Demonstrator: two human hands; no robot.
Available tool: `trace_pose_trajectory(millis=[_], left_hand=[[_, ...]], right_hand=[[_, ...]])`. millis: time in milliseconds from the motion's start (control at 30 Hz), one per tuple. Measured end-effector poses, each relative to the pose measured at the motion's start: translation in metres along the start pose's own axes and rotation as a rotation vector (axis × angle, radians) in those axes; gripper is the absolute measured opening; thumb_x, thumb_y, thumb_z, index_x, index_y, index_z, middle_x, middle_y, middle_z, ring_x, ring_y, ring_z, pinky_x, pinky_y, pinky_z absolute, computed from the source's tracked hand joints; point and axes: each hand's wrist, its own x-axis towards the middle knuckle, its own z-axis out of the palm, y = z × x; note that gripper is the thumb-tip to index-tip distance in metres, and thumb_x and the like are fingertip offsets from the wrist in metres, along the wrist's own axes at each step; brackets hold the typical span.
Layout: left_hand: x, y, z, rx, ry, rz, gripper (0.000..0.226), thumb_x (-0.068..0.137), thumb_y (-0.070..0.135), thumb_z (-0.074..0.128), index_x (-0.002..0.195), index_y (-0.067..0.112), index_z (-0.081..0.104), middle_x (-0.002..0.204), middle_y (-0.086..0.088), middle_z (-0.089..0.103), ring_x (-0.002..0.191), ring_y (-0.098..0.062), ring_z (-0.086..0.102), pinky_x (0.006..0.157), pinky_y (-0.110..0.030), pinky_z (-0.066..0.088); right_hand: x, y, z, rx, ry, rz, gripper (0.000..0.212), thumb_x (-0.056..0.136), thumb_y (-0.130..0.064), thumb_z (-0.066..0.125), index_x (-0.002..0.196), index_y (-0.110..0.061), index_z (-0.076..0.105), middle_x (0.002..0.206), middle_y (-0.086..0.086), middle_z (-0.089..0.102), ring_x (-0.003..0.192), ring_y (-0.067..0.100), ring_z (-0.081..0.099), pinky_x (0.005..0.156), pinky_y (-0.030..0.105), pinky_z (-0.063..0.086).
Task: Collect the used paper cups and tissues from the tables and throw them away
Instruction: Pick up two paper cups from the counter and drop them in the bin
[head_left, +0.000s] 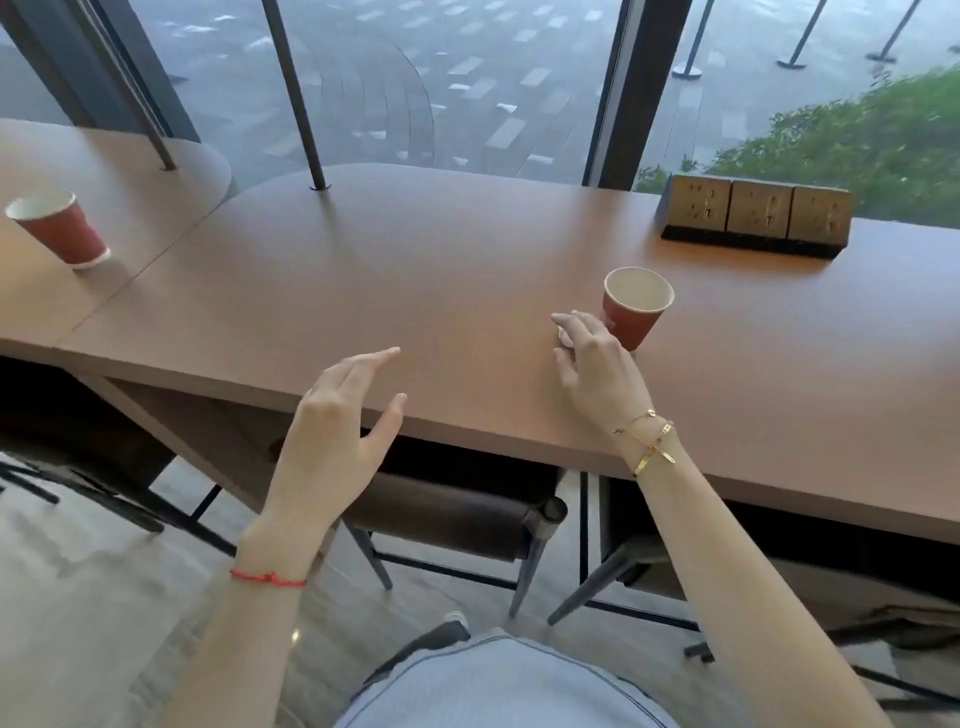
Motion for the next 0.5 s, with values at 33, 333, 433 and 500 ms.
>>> trace_pose_trajectory(millis=[33, 333, 433, 500], left_hand=[[0.007, -0.003, 0.002, -0.02, -0.001, -0.003, 0.048, 0.092, 0.033, 0.057, 0.138, 0.022, 0.049, 0.133, 0.006, 0.056, 0.126, -0.009, 0.048, 0.11, -0.034, 0.037], [0.047, -0.017, 0.02, -0.06, -0.112, 0.01, 0.047, 0.092, 0.027, 0.06, 0.137, 0.02, 0.05, 0.132, 0.004, 0.057, 0.125, -0.01, 0.049, 0.109, -0.038, 0.039], [0.056, -0.02, 0.026, -0.078, -0.136, 0.033, 0.046, 0.092, 0.027, 0.06, 0.137, 0.021, 0.051, 0.133, 0.004, 0.057, 0.126, -0.01, 0.049, 0.108, -0.04, 0.041], [0.06, -0.02, 0.03, -0.086, -0.151, 0.049, 0.046, 0.092, 0.027, 0.06, 0.137, 0.021, 0.051, 0.132, 0.004, 0.057, 0.125, -0.01, 0.049, 0.107, -0.04, 0.041]], right_hand=[[0.007, 0.001, 0.003, -0.015, -0.003, 0.015, 0.042, 0.092, -0.009, 0.048, 0.135, -0.008, 0.047, 0.138, 0.008, 0.049, 0.125, 0.023, 0.051, 0.098, 0.031, 0.042], [0.021, -0.003, 0.022, -0.053, 0.037, 0.054, 0.02, 0.088, 0.004, 0.047, 0.1, -0.005, 0.06, 0.102, 0.009, 0.058, 0.089, 0.029, 0.062, 0.075, 0.041, 0.05], [0.018, -0.012, 0.011, 0.017, 0.233, -0.055, 0.017, 0.088, 0.001, 0.055, 0.096, -0.011, 0.064, 0.096, 0.001, 0.062, 0.087, 0.021, 0.06, 0.075, 0.028, 0.049], [0.022, -0.016, -0.008, 0.06, 0.417, -0.083, 0.015, 0.088, -0.004, 0.059, 0.096, -0.015, 0.066, 0.097, -0.004, 0.065, 0.088, 0.011, 0.054, 0.08, 0.018, 0.044]])
